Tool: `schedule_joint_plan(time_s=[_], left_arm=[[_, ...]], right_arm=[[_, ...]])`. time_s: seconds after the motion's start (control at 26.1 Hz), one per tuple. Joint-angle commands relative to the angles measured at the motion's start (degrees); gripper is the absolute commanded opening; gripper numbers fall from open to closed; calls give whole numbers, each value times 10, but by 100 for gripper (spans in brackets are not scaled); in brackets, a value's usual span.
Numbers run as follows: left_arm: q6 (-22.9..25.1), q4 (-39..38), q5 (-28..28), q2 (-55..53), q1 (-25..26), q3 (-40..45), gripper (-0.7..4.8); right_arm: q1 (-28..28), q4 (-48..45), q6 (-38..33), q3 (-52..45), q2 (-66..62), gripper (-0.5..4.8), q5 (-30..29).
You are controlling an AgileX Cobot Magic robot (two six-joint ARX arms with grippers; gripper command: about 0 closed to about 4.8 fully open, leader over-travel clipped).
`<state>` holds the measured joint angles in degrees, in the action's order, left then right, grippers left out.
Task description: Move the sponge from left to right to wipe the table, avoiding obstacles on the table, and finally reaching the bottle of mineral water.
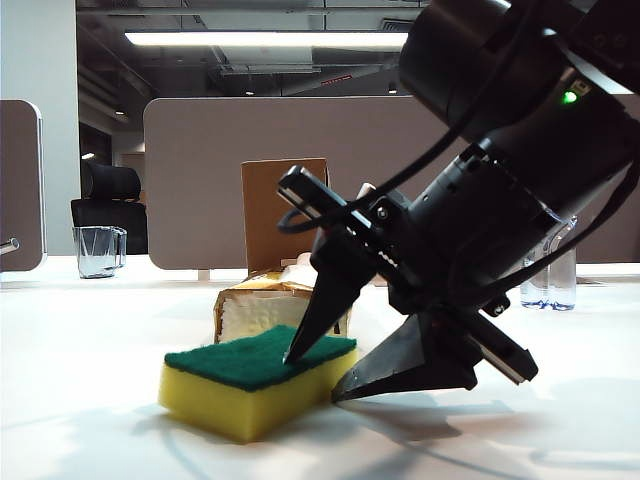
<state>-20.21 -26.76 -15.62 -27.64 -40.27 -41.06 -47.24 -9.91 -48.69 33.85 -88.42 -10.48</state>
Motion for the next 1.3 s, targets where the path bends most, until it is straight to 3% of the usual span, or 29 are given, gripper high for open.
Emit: schedule_joint_plan(time_s=[0.04,0.08,0.11,0.15,0.5,0.69,0.92,1.3], left_arm=[[1,2,-2,-1,0,-12,408],[1,2,-1,-1,0,-15,408],[2,1,0,-1,0,-21,408],[3,-1,0,-1,0,-24,408],[3,-10,0,-1,0,-33,407],[3,-12,0,-1,0,-33,407],[3,-19,0,2,0,-33,407],[3,-21,0,5,0,-41,404]], right_arm=[[0,50,-9,-6,-15,214,20],[0,49,-12,-6,-18,243,20],[0,49,-26,-6,-19,313,29],[0,46,-32,-6,-19,331,30],[0,44,-42,16,-36,328,59],[-2,56,-43,40,-80,328,41],[-43,73,-42,42,-88,328,54],[-43,88,-41,43,-88,333,36]])
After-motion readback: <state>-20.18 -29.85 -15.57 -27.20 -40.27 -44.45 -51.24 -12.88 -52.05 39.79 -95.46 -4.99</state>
